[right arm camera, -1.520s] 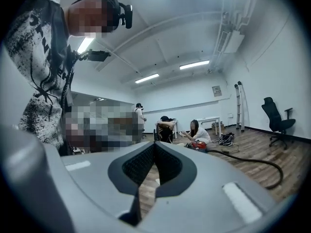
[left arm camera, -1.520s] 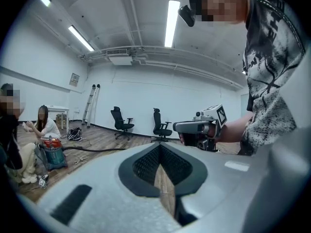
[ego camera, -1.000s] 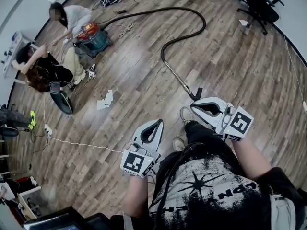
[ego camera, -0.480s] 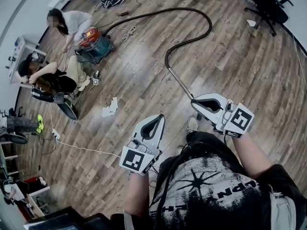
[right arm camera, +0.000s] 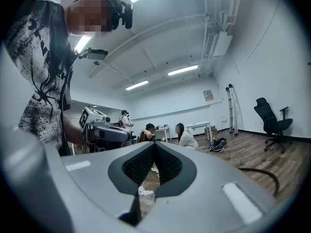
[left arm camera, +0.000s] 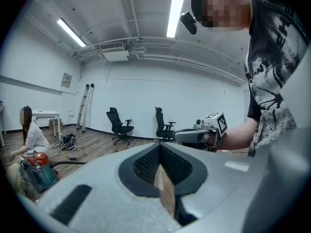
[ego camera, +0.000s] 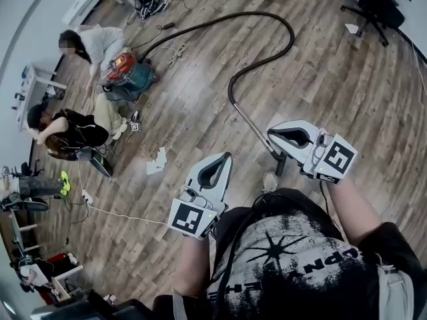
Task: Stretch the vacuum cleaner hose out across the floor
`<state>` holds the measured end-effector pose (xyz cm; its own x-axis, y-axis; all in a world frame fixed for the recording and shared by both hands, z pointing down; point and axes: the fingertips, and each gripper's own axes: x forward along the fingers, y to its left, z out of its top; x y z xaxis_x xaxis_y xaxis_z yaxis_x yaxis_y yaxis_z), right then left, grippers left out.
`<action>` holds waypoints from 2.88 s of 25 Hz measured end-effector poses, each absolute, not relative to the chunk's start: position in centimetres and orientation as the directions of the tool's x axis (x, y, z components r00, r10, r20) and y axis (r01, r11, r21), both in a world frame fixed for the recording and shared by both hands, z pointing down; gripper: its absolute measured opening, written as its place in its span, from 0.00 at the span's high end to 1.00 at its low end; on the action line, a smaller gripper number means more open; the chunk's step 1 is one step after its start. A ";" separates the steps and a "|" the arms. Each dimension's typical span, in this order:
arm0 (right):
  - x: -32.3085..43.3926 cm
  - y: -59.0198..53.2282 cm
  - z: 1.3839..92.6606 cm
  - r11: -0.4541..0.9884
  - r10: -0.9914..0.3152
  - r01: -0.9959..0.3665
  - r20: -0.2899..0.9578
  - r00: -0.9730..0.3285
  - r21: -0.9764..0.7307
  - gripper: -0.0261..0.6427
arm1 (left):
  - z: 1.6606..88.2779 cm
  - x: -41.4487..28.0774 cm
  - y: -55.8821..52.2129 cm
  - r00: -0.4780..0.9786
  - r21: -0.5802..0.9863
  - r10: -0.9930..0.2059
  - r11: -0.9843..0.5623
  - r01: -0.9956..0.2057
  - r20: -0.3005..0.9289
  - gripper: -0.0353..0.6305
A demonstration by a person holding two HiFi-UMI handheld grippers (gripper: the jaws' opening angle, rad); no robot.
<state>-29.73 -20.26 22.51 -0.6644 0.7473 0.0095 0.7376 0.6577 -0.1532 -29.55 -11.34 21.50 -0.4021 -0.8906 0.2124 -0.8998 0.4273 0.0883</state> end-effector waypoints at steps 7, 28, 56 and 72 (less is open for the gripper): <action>-31.6 -24.0 23.5 0.717 0.682 0.673 -0.014 -0.731 -0.183 0.95 | 22.4 -31.9 -15.0 -0.327 0.083 -0.915 0.355 -0.931 0.235 0.94; -42.2 -23.3 27.9 0.935 0.344 0.324 0.146 -0.927 -0.145 0.95 | 26.6 -46.2 -16.9 0.117 0.129 -0.971 -0.091 -0.987 0.210 0.94; -35.9 -26.8 52.2 0.936 0.258 0.098 0.469 -0.845 -0.339 0.70 | 36.6 -38.4 -20.5 0.290 0.260 -0.902 -0.211 -0.942 0.319 0.94; -40.2 -21.7 96.4 0.956 0.283 0.185 0.876 -0.390 -0.226 0.61 | 64.7 -46.2 -22.0 0.302 0.367 -0.906 -0.183 -0.912 0.298 0.94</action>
<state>-40.19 -21.71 96.40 -0.3904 0.2828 0.8761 0.1846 0.9564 -0.2264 -46.17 -22.00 64.68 0.3017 -0.9057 0.2978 -0.9119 -0.1829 0.3674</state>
